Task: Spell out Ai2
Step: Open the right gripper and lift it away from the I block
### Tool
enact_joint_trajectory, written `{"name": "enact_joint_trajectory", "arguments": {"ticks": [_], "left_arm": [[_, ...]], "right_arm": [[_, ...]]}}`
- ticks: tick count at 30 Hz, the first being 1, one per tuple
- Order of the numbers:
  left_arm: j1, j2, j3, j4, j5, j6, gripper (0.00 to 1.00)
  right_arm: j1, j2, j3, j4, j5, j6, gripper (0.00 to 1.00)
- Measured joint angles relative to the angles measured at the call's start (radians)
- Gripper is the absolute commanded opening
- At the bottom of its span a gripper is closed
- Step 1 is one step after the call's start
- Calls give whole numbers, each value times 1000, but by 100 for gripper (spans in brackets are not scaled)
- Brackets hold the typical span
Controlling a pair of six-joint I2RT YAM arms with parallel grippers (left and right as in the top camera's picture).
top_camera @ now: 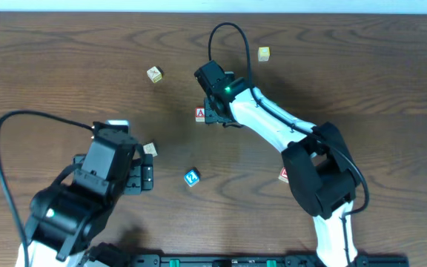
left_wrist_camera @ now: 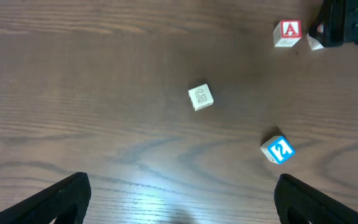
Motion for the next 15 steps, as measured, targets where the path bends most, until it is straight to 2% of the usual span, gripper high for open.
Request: {"name": "enact_joint_trajectory", "arguments": {"ticks": [9,15], "left_arm": [[0,-152,0,-36,54,2,95],[0,-223,35,-155,71,1,95]], "right_arm": [[-1,-246,0,-151,57,-25,63],[50,-391,6,-303,80,-147,73]]}}
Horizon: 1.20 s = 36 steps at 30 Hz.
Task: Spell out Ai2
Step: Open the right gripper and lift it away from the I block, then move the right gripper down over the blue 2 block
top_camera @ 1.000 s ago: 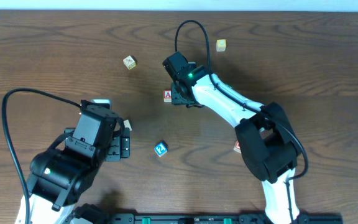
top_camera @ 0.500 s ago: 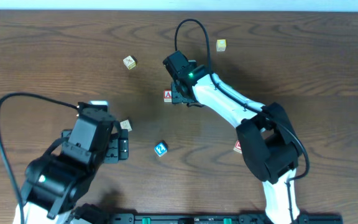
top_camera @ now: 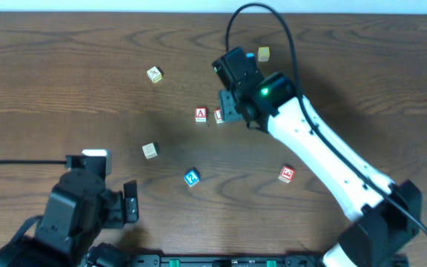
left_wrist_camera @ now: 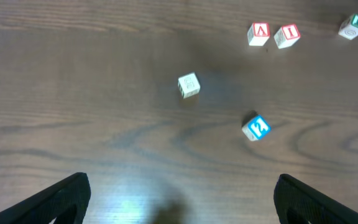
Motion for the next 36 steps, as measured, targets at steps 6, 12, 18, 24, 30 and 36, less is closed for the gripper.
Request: {"name": "enact_joint_trajectory", "arguments": {"ticks": [6,12,18,24,30,36], "left_arm": [[0,-25,113,-115,3,-2,95],[0,-26,233,-232,3,-10,95],[0,-26,386,-277,-3,-26,95],[0,-27,428,-306,-28,-38,96],[0,-27,430,-306,-7,-80,95],[0,-27,487,-307,37,-88,95]], "right_arm": [[219,-3,0,-100,21,-69,83],[305,-3,-3,-158,-9,-87,95],[305,-4,-24,-230,-32,-56,99],[305,-159,-37,-266,-16,-22,99],[308,-451,-77,-374,-6,-22,99],[354,-593,-211,-423,-44,-13,99]]}}
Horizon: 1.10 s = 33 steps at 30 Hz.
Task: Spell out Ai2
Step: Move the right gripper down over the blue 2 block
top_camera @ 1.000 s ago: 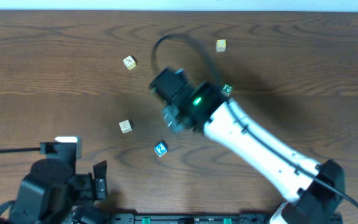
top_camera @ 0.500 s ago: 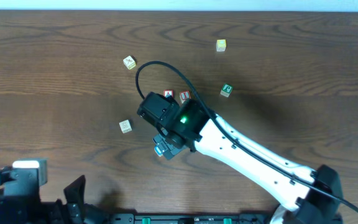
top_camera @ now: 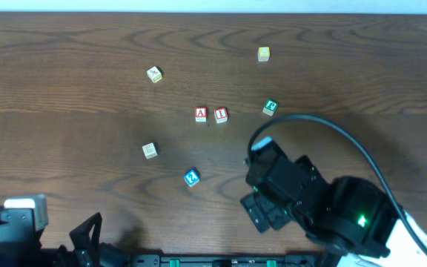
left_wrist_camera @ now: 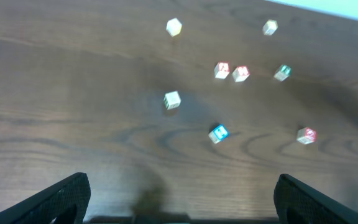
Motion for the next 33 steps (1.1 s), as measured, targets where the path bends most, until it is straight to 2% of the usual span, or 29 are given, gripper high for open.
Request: {"name": "enact_joint_trajectory", "arguments": {"ticks": [5,11,24,28,33], "left_arm": [[0,0,71,-2,-1,-5,95],[0,0,109,-2,-1,-9,95],[0,0,109,-2,-13,-9,95],[0,0,109,-2,-34,-8,96],[0,0,109,-2,-39,-8,95]], "right_arm": [[55,-43,-79,58,-32,22,99],[94,0,-159,288,-116,17,99],[95,478,-178,568,-187,-126,99],[86,577,-179,638,-194,-178,99],[6,659,-179,733,-229,-240,99]]}}
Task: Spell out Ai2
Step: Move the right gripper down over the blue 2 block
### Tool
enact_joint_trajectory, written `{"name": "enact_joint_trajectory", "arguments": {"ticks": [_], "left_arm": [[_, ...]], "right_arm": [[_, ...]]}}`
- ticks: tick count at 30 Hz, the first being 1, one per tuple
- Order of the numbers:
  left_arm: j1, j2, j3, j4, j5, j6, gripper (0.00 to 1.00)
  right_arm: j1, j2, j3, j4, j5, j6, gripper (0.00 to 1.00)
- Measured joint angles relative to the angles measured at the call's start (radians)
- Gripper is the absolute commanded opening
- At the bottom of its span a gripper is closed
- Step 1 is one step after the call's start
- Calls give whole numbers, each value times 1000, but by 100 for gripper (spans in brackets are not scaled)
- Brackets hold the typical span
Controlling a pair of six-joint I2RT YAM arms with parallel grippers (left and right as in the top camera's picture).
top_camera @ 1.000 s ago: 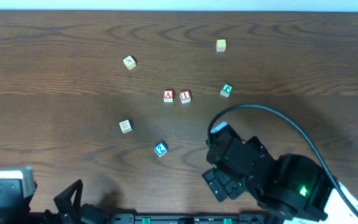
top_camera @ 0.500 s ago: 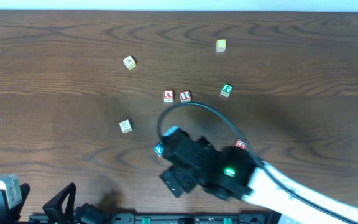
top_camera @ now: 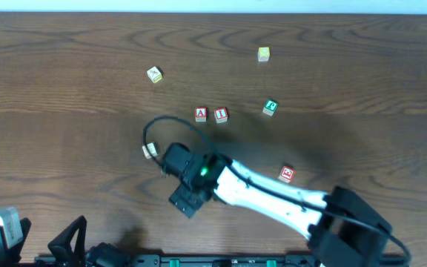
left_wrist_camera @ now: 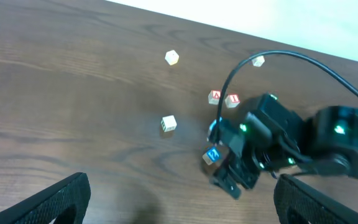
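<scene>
The red A block [top_camera: 201,114] and red I block [top_camera: 220,115] stand side by side mid-table, also seen as A block [left_wrist_camera: 214,96] and I block [left_wrist_camera: 232,101]. The blue 2 block [left_wrist_camera: 213,155] lies against the left side of my right gripper [left_wrist_camera: 227,177]. From overhead it is hidden under that right gripper [top_camera: 188,194]. Whether the fingers are closed on the block does not show. My left gripper [left_wrist_camera: 179,202] hangs wide open and holds nothing, far back at the near left edge, with one finger showing overhead [top_camera: 73,236].
A cream 5 block [top_camera: 149,150] sits just left of the right arm. Further off are a cream block [top_camera: 154,74], a yellow block [top_camera: 263,53], a green block [top_camera: 270,107] and a red block [top_camera: 286,174]. The right arm lies across the near middle.
My right gripper was at the near right of the table; it is now further left, over the blue 2 block. The left arm has drawn back a little more.
At first my right gripper was at the I block beside the A, and the left gripper stood open near the 5 block. Then the I stood free beside the A. Both arms then sat further back. Now the right gripper is at the blue 2.
</scene>
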Motion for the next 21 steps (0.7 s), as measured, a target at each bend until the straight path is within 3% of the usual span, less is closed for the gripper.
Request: {"name": "enact_joint_trajectory", "arguments": {"ticks": [9,21], "left_arm": [[0,0,0,0,-3,0,95],[0,0,0,0,-7,-1,95]], "right_arm": [[-115,23,0,99,-47,-49,93],[-117,44,0,106,-102,-48,93]]}}
